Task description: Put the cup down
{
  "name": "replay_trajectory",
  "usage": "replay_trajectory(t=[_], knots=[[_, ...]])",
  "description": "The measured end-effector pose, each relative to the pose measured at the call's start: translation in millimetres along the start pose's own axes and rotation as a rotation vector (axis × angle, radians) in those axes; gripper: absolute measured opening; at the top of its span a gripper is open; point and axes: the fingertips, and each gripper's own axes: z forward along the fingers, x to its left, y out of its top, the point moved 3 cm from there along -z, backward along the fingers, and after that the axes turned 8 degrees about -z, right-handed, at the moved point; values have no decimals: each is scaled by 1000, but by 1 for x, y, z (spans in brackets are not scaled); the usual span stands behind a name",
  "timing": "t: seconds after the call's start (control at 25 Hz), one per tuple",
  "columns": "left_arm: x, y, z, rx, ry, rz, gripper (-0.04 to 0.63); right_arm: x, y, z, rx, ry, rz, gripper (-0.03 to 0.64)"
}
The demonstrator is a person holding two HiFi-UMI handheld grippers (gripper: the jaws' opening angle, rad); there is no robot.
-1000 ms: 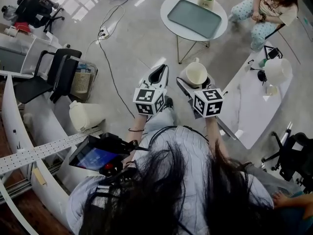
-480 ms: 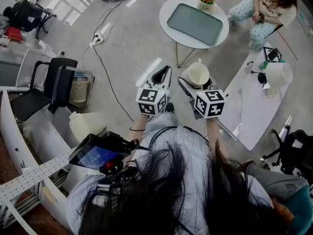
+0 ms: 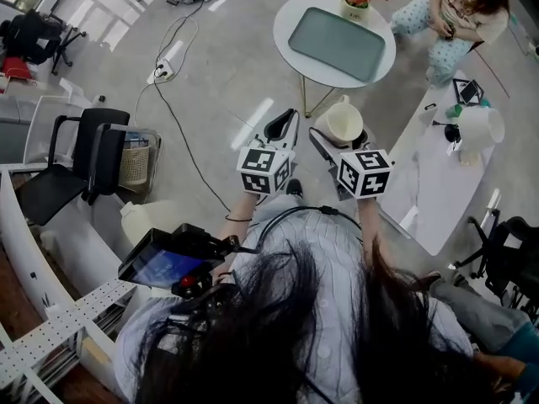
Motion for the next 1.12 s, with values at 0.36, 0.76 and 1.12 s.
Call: replay_trajectory(t=[0.36,0.76,1.12], knots=[[4,10,14,5,-26,10,36,-16,8,3,-5,-41,12,434],[10,12,39,14,-9,-2,37,-36,17,24,7,-17,3,434],[34,28,79,21,48,-6,36,-73,41,67,18,29,-4,433]])
